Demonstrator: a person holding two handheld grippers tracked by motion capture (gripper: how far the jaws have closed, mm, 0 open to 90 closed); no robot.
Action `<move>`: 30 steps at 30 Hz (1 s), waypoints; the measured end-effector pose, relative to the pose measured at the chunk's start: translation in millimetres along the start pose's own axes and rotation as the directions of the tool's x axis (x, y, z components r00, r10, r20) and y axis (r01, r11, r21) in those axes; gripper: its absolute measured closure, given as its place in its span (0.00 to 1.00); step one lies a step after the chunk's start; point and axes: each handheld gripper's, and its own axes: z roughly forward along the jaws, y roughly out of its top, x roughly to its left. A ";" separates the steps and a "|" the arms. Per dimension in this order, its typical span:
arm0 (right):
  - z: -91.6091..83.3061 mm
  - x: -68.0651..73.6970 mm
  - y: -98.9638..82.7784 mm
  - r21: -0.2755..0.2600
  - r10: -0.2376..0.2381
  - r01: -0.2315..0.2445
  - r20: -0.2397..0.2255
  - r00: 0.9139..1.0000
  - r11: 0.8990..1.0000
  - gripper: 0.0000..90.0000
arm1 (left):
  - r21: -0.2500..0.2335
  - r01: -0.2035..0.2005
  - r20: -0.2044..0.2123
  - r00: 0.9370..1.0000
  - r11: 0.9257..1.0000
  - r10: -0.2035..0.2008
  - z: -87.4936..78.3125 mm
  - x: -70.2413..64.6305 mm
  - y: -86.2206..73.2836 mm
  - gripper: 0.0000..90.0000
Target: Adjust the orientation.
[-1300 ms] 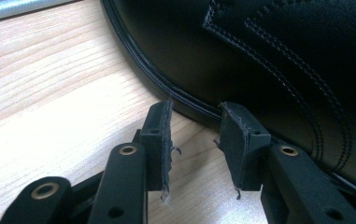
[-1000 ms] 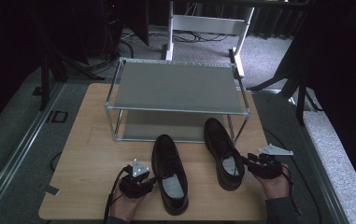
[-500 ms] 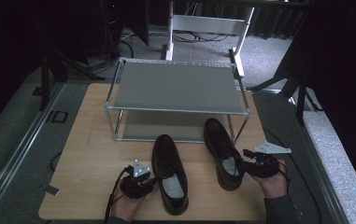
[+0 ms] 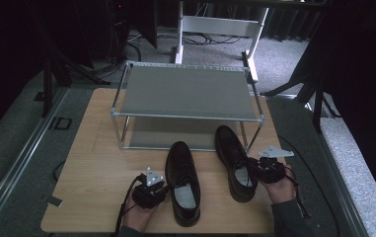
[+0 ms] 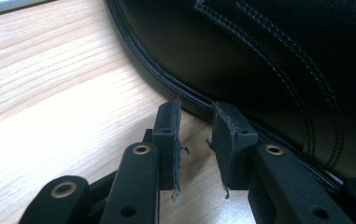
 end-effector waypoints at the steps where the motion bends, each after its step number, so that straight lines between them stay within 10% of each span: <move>1: -0.8 2.3 -0.3 0.002 -0.005 0.005 -0.007 1.000 1.000 0.85 | -0.001 0.002 0.000 1.000 1.000 -0.002 0.0 -0.1 0.0 0.80; 30: 2.7 42.7 8.6 0.003 -0.116 0.117 -0.105 0.988 0.993 0.86 | -0.005 -0.017 0.059 0.998 1.000 0.017 12.0 -20.6 8.0 0.83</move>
